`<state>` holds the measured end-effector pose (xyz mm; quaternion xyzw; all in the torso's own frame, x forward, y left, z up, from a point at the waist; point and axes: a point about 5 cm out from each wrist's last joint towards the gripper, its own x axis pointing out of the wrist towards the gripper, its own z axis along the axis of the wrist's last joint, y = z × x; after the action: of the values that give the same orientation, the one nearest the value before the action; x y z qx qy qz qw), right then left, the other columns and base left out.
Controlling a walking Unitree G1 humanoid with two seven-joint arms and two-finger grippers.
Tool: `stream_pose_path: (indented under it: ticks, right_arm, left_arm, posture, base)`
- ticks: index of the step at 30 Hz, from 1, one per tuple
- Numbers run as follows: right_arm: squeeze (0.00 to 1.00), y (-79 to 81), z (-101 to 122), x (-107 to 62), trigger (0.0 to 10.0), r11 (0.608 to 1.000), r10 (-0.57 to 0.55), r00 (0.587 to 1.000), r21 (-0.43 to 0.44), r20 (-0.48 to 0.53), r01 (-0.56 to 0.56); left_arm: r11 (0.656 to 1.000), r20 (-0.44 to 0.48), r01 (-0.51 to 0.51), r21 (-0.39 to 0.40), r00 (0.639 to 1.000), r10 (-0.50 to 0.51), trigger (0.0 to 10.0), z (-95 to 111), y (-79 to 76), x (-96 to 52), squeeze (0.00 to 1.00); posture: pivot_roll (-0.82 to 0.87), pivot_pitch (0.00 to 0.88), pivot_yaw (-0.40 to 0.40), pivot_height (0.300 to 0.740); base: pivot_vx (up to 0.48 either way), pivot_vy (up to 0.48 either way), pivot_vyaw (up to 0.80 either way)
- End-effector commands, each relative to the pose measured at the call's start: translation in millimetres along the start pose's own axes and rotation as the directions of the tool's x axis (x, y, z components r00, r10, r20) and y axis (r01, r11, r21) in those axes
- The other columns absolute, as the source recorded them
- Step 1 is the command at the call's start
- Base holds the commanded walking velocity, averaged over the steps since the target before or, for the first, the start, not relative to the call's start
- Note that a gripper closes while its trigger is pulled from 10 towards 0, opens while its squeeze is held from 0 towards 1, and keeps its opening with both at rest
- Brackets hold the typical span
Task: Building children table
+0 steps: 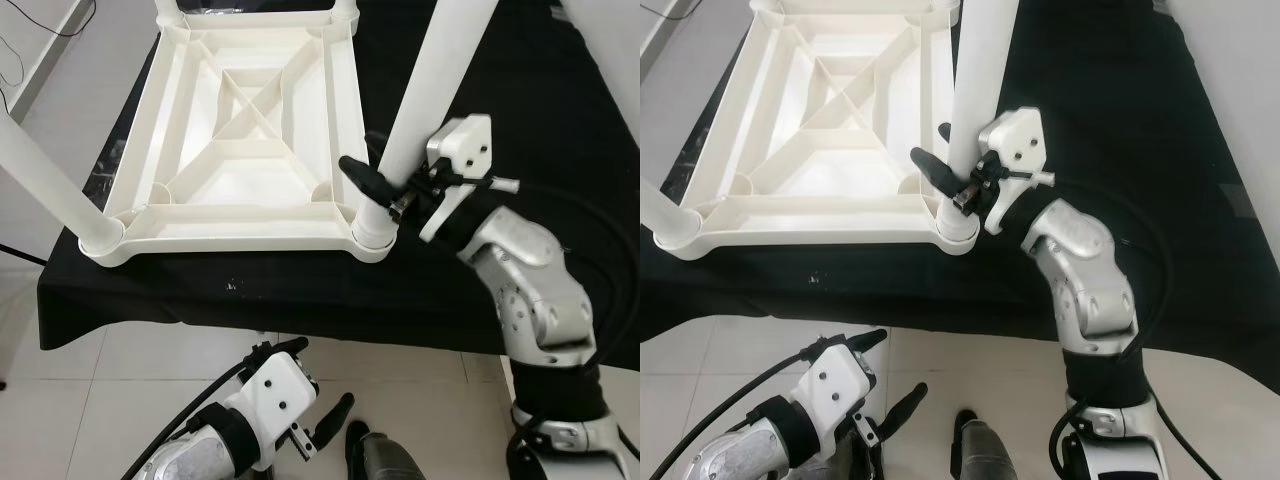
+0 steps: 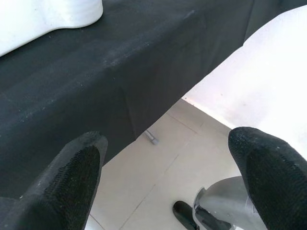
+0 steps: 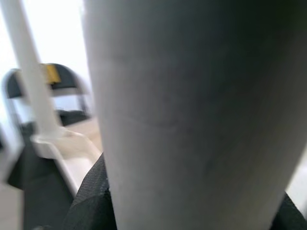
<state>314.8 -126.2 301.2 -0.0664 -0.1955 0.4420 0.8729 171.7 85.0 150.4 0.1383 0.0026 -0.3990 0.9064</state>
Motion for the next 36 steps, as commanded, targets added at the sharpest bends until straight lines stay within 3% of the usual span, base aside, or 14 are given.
stream_pose_path:
  ticks: [1,10,13,14,17,21,24,27,30,36]
  right_arm:
    - [0.00,-1.9,4.5,-1.3,10.0,0.997,0.061,0.997,0.046,0.039,-0.063]
    - [0.00,-8.1,-6.8,0.7,10.0,0.982,0.187,0.982,0.015,-0.041,-0.186]
    - [0.00,-14.9,-10.3,1.0,10.0,0.979,0.205,0.976,0.000,-0.072,-0.205]
    - [0.00,-28.4,-10.1,1.2,10.0,0.981,0.190,0.978,-0.009,-0.091,-0.192]
    - [0.00,-40.7,-5.4,-1.2,10.0,0.982,0.191,0.979,0.018,-0.071,-0.190]
    - [0.00,-44.5,0.4,-4.6,10.0,0.975,0.215,0.976,0.053,-0.023,-0.214]
    - [0.00,-45.9,5.7,-8.3,10.0,0.957,0.269,0.963,0.102,0.034,-0.271]
    - [0.00,-35.7,4.7,-17.6,10.0,0.877,0.460,0.887,0.135,0.037,-0.461]
    - [0.00,-33.7,4.3,-20.2,10.0,0.836,0.532,0.846,0.137,0.032,-0.531]
    - [0.00,-40.4,10.5,-10.8,10.0,0.825,0.560,0.828,0.063,0.034,-0.561]
  left_arm:
    - [1.000,-0.004,0.012,-0.013,1.000,-0.012,10.0,-0.1,-5.8,-2.4,0.00]
    - [1.000,-0.005,0.009,-0.021,1.000,-0.010,10.0,1.1,-7.7,-4.9,0.00]
    - [1.000,-0.005,0.010,-0.024,1.000,-0.010,10.0,2.0,-9.0,-5.9,0.00]
    - [1.000,-0.007,0.011,-0.027,1.000,-0.012,10.0,2.4,-10.0,-7.0,0.00]
    - [0.999,-0.007,0.013,-0.031,1.000,-0.014,10.0,3.1,-11.4,-8.2,0.00]
    - [0.999,-0.007,0.014,-0.037,1.000,-0.014,10.0,4.0,-13.1,-10.1,0.00]
    - [0.999,-0.007,0.017,-0.045,1.000,-0.017,10.0,5.1,-14.7,-13.1,0.00]
    - [0.997,-0.012,0.032,-0.063,0.999,-0.033,10.0,6.3,-17.8,-19.4,0.00]
    - [0.996,-0.015,0.043,-0.076,0.999,-0.044,10.0,7.4,-20.4,-23.9,0.00]
    - [0.994,-0.023,0.054,-0.093,0.998,-0.056,10.0,11.4,-25.8,-34.1,0.00]
  posture:
    - [0.01,0.314,-0.026,0.740]
    - [0.02,0.334,-0.027,0.740]
    - [0.02,0.337,-0.027,0.740]
    - [0.02,0.345,-0.027,0.740]
    - [0.02,0.353,-0.030,0.740]
    - [0.03,0.359,-0.028,0.740]
    - [0.04,0.371,-0.022,0.740]
    - [0.05,0.388,-0.008,0.740]
    - [0.06,0.401,-0.001,0.740]
    - [0.10,0.432,0.021,0.740]
  base:
    - [0.000,0.000,0.00]
    - [0.000,0.000,0.00]
    - [0.000,0.000,0.00]
    - [0.000,0.000,0.00]
    - [0.000,0.000,0.00]
    - [0.000,0.000,0.00]
    - [0.000,0.000,0.00]
    - [0.000,0.000,0.00]
    - [0.000,0.000,0.00]
    - [0.000,0.000,0.00]
